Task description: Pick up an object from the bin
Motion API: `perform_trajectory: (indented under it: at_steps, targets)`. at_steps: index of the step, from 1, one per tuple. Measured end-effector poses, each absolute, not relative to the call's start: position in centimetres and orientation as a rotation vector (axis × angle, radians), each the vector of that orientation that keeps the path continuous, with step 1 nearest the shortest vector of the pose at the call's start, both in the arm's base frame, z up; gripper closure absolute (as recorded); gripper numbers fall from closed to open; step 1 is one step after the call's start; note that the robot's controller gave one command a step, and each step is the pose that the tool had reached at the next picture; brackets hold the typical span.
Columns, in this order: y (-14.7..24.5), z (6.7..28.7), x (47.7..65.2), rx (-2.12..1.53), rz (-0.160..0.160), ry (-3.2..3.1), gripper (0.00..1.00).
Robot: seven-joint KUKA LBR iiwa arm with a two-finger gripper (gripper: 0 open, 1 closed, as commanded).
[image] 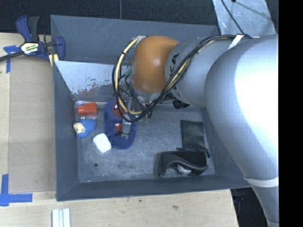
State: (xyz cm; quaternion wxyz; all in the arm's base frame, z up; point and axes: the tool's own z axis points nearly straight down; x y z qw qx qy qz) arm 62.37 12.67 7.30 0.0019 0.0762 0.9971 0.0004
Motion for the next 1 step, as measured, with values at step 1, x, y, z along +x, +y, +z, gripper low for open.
perform_trajectory:
  at_steps: [1]
  targets:
    - [12.88,7.67,62.22,0.239,0.003,3.144,1.0]
